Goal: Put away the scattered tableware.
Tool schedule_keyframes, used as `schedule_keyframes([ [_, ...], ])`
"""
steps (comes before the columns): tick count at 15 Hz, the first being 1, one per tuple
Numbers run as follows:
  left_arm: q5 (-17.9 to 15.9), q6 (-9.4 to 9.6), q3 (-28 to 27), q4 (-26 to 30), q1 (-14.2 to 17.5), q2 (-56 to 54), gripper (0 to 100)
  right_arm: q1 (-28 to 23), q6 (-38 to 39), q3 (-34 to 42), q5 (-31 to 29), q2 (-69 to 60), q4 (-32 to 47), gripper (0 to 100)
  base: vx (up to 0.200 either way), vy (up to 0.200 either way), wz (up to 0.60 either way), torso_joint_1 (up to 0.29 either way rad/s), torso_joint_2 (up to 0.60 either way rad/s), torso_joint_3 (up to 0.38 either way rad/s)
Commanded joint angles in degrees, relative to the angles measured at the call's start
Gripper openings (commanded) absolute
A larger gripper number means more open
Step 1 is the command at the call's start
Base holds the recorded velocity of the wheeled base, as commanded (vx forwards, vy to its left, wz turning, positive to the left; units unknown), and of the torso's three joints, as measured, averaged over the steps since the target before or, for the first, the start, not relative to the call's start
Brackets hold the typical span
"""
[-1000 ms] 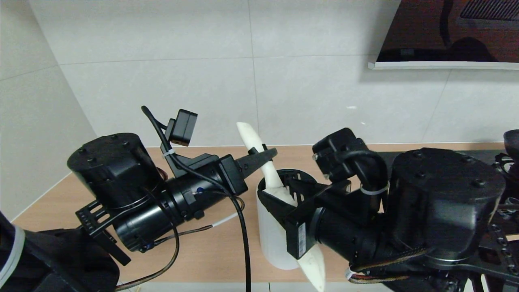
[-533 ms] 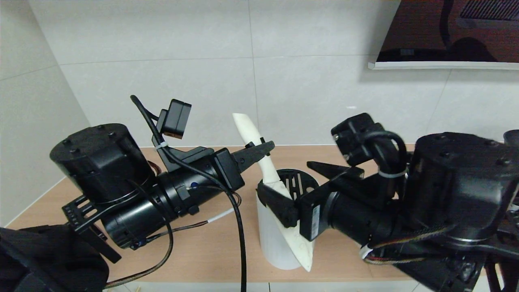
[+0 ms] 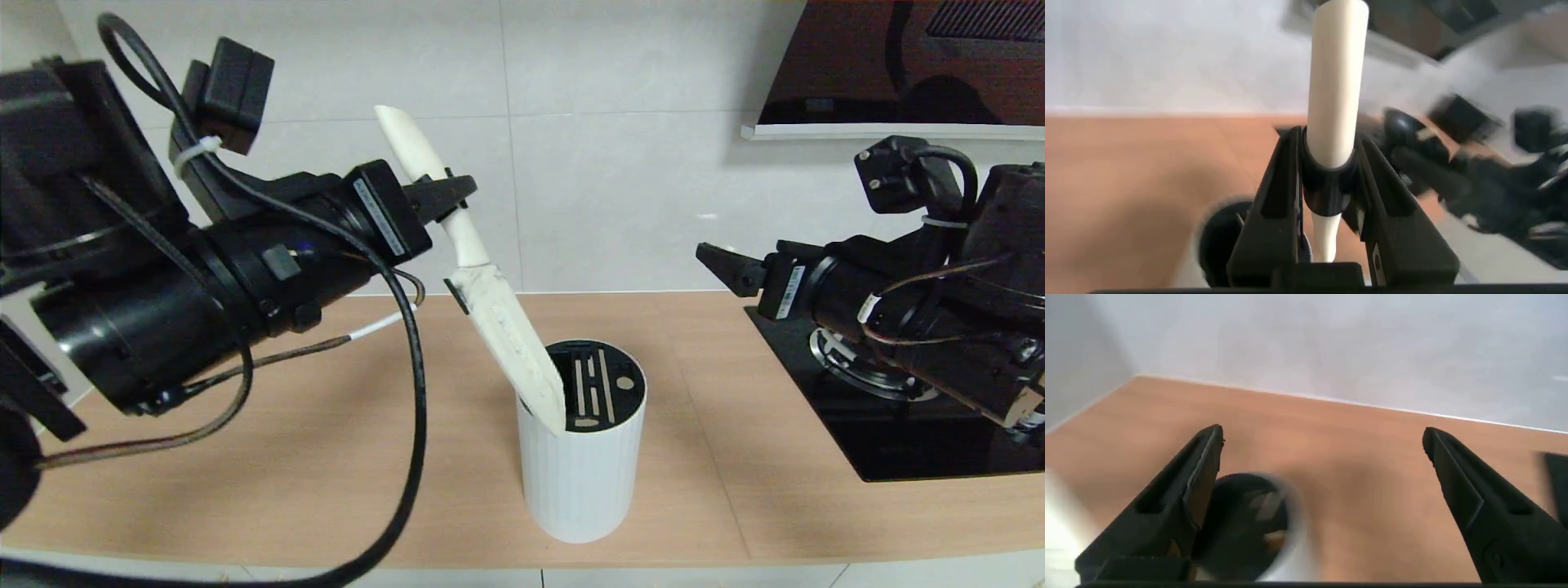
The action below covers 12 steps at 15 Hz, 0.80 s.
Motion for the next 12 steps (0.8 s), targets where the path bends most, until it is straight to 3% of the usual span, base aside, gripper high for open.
schedule_keyframes([
  [1,4.0,2.03,-5.7,6.0,-1.6,-4.1,0,-3.1,0.0,1.6,0.3,1.2,-0.2,100,0.0,0.0,0.0,0.0,0.0,0.0],
  [2,6.2,2.21,-5.1,10.0,-2.4,-4.9,0,-3.1,0.0,2.0,0.4,1.3,0.1,100,0.0,0.0,0.0,0.0,0.0,0.0],
  [4,9.9,2.82,-5.3,10.1,-5.3,-4.8,0,-3.1,-0.1,2.2,0.3,1.6,0.0,100,0.0,0.0,0.0,0.0,0.0,0.0],
  [6,18.5,8.1,-5.8,8.8,-8.2,-1.9,0,-3.0,-0.1,2.3,0.2,1.7,0.0,100,0.0,0.0,0.0,0.0,0.0,0.0],
  [9,28.6,15.13,-5.4,-1.6,-10.4,4.9,0,-2.8,-0.2,2.7,0.1,2.5,-0.1,100,0.0,0.0,0.0,0.0,0.0,0.0],
  [10,28.9,15.48,-5.3,-2.1,-10.4,5.1,0,-2.8,-0.2,2.7,0.1,2.6,-0.1,100,0.0,0.0,0.0,0.0,0.0,0.0],
  [11,31.6,19.96,-5.6,-7.4,-10.6,7.8,0,-2.7,-0.4,2.9,0.0,3.2,-0.3,100,0.0,0.0,0.0,0.0,0.0,0.0],
  [12,32.0,21.9,-6.3,-8.7,-10.6,8.3,0,-2.7,-0.4,2.8,-0.1,3.2,-0.4,100,0.0,0.0,0.0,0.0,0.0,0.0],
])
